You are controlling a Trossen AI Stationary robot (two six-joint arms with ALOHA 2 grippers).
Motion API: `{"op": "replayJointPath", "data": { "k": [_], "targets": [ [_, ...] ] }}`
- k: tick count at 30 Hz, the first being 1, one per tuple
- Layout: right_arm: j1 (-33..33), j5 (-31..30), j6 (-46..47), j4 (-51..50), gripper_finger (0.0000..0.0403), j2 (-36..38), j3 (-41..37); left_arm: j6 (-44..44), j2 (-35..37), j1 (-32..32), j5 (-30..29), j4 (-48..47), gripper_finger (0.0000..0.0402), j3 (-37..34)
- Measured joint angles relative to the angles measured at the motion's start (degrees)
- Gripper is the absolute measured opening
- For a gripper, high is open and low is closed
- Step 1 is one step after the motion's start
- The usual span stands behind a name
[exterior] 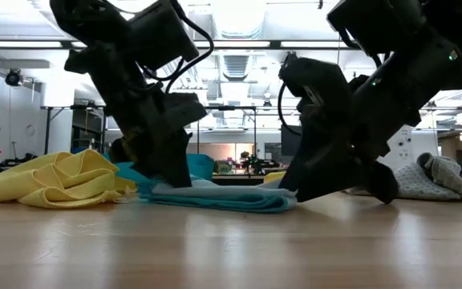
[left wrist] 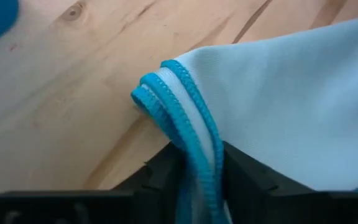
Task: Fold microfiber towels
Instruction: Put the blue microfiber towel into the blue bin
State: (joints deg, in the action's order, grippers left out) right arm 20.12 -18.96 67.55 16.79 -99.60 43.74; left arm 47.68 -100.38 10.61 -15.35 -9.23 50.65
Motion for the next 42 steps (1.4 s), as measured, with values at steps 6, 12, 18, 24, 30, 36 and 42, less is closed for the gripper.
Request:
{"op": "replayJointPath", "data": {
  "k": [6,12,18,24,30,36,42],
  "targets": [
    [-0.7,-2.9,-6.2,2.7,0.0013,-0.1,-0.1,-0.2,0.0,0.6,-0.8,0.4,0.0015,0.0],
    [-2.0,-2.8,-10.6,3.4,0.0010,1.0,-0.1,-1.3,3.5,0.7,-4.8,-2.5,0.0014,0.0],
    [-4.8,-2.8,-17.1,3.7,0.0009,4.7,0.1,-3.2,8.9,0.3,-7.6,-6.4,0.0015,0.2],
    [-9.2,-2.0,-25.1,3.7,0.0009,6.9,1.9,-5.3,15.7,-0.6,-12.6,-11.3,0.0015,0.2],
    [-13.3,-0.8,-36.0,2.9,0.0009,7.4,7.0,-8.2,21.9,-3.2,-16.0,-15.3,0.0015,0.2],
    [-18.4,1.6,-44.6,-1.4,0.0009,7.4,12.9,-13.6,27.0,-7.2,-17.2,-17.1,0.0015,0.1],
    [-23.5,4.2,-50.9,-4.2,0.0009,6.7,17.9,-17.1,30.1,-12.5,-18.2,-18.5,0.0009,-0.1]
  ]
}}
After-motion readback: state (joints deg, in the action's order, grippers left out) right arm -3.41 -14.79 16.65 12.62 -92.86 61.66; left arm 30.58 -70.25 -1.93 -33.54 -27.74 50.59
